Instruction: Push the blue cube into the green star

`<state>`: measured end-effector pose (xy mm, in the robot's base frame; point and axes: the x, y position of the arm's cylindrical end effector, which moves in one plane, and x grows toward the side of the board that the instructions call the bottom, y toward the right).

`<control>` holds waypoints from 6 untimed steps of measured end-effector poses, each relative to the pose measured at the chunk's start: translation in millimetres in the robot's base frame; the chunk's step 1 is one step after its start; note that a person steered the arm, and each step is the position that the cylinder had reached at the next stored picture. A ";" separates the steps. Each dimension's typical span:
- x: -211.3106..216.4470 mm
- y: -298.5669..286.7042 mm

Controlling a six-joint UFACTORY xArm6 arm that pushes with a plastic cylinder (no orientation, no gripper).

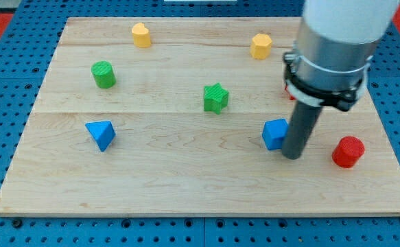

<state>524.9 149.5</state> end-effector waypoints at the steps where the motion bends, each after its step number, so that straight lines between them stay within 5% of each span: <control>1: -10.7 -3.2; 3: -43.1 -104.0; 6: -65.1 -39.7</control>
<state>459.8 109.9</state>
